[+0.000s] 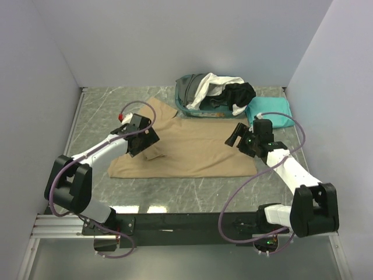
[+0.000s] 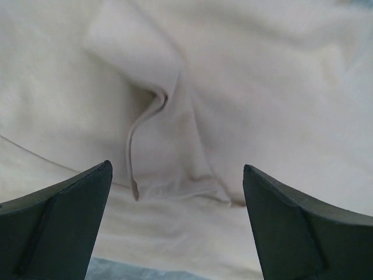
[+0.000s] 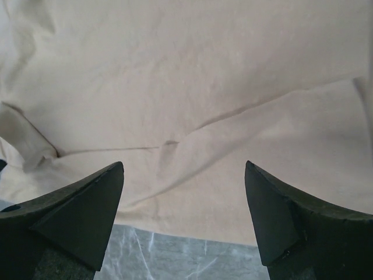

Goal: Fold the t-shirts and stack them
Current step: Fold the tshirt

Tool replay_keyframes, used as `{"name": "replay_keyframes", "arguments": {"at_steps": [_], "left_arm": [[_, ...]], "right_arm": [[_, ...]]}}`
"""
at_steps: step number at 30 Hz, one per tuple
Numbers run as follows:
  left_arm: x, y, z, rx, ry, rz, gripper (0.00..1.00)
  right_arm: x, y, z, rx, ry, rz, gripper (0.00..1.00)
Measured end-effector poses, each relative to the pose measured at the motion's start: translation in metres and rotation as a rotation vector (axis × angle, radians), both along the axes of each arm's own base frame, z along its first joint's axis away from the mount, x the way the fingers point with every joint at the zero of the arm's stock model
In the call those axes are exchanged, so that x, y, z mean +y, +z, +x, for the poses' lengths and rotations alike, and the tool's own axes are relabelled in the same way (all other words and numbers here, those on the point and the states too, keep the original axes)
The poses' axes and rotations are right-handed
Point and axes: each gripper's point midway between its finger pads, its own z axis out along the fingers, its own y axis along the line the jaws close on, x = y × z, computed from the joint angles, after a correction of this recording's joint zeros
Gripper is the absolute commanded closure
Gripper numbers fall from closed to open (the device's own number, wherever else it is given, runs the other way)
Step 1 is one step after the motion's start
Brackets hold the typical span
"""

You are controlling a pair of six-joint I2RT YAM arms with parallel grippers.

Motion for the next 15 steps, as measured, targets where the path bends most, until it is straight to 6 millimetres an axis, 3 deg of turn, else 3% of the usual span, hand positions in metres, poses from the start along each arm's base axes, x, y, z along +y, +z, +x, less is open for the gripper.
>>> {"name": "replay_keyframes", "arguments": {"at_steps": [3,10,15], "left_arm": [[-0.009,-0.019,-0.014,0.050,-0.036,-0.047,0.03],[-0.025,-0.031,-0.014,0.078,-0.059,-0.113,0.39],[-0.024,-0.033,-0.014,0.085,-0.055,-0.110,0.42]], "right_arm": [[0.007,-0.019,-0.005,0.045,0.034,0.017,0.10],[0.005,-0.037,-0.007,0.090,0.039,-0.006,0.10],[0.001,-0.043,-0.007,0.105,0.030,-0.025,0.10]]}}
